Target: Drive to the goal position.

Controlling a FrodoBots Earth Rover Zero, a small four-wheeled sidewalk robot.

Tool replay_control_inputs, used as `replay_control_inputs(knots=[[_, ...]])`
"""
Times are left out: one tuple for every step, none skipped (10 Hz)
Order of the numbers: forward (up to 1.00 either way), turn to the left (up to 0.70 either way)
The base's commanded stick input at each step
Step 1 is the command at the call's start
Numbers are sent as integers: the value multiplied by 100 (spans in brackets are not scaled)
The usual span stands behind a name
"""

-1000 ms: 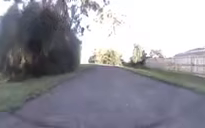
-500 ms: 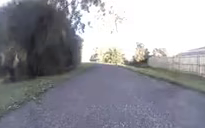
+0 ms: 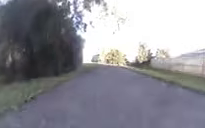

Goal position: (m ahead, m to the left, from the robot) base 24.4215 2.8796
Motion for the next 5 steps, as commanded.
replay_control_inputs(knots=[[100, -21], [100, -35], [100, -40], [100, -40], [100, -40]])
